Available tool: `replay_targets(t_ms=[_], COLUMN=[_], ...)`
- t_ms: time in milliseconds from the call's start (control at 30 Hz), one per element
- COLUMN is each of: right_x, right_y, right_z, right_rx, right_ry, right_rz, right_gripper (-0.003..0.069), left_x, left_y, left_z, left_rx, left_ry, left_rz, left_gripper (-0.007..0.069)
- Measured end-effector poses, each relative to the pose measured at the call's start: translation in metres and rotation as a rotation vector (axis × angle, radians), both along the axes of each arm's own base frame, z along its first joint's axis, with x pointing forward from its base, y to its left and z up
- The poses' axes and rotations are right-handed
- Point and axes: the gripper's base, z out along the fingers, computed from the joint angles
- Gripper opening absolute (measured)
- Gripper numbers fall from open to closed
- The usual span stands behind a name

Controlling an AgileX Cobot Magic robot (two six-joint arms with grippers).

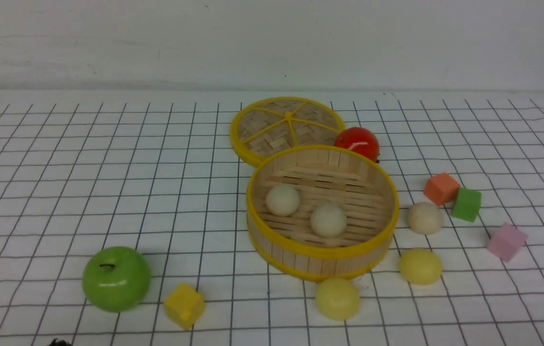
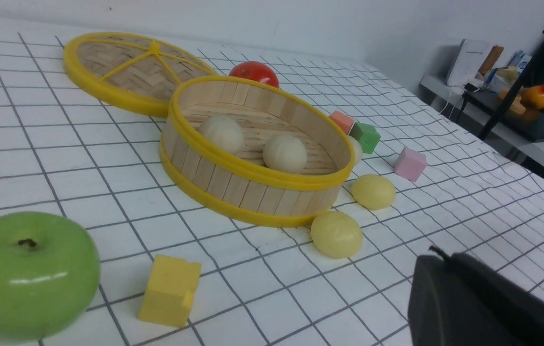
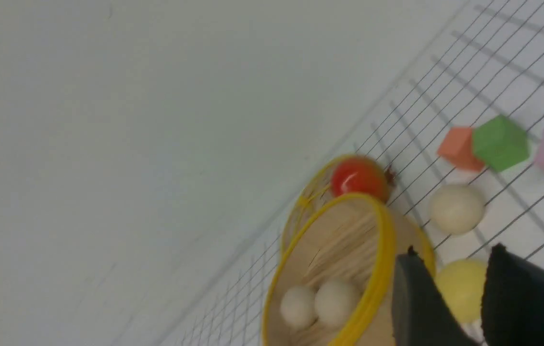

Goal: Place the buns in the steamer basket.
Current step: Use the right arm to grab a steamed stuffed bun

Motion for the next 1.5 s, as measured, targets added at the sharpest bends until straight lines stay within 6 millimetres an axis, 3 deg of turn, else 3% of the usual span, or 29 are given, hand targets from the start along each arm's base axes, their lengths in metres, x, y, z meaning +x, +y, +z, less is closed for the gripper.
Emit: replay_targets(t_ms=[100,200,300,367,400,467,567,633,733,833,933,1133,1500], right_x=[0.009,0.038,0.068,0.107,0.112,0.144,0.161,0.182,0.193,0.209,0.220,0.236,0.248], right_y=[0.016,0.022,0.023,0.024,0.025,0.037,0.055,0.093,0.117,0.153,0.174,0.188,0.196], right_z=[0.044,0.068,0.075,0.079,0.076,0.070,0.062,0.051,0.044,0.026,0.010,-0.009,-0.026], right_rx=[-0.272,-0.467,-0.554,-0.595,-0.594,-0.640,-0.676,-0.743,-0.797,-0.881,-0.931,-0.935,-0.917], right_ry=[0.237,0.436,0.585,0.692,0.712,0.776,0.799,0.812,0.816,0.844,0.865,0.859,0.826], right_rz=[0.244,0.417,0.518,0.578,0.585,0.664,0.730,0.826,0.863,0.882,0.876,0.848,0.822], right_gripper=[0.0105,0.0057,0.0030,0.0018,0.0018,0.0017,0.0017,0.0018,0.0027,0.0085,0.0167,0.0314,0.0343], left_x=[0.000,0.001,0.000,0.000,0.000,0.000,0.000,0.000,0.000,0.000,0.000,0.000,0.000], left_y=[0.000,-0.001,0.000,0.000,0.000,0.000,0.000,0.000,0.000,0.000,0.000,0.000,0.000], left_z=[-0.005,-0.007,-0.007,-0.007,-0.007,-0.007,-0.007,-0.008,-0.008,-0.008,-0.008,-0.008,-0.009], left_rx=[0.021,0.033,0.036,0.037,0.037,0.038,0.037,0.037,0.037,0.037,0.037,0.037,0.043], left_ry=[0.030,0.044,0.047,0.049,0.049,0.049,0.051,0.053,0.054,0.054,0.054,0.054,0.061], left_rz=[0.000,0.000,0.000,0.000,0.000,0.000,-0.001,-0.001,-0.001,-0.001,-0.001,-0.001,-0.001], left_gripper=[-0.0013,-0.0013,-0.0013,-0.0013,-0.0013,-0.0013,-0.0013,-0.0013,-0.0013,-0.0013,-0.0013,-0.0013,-0.0004])
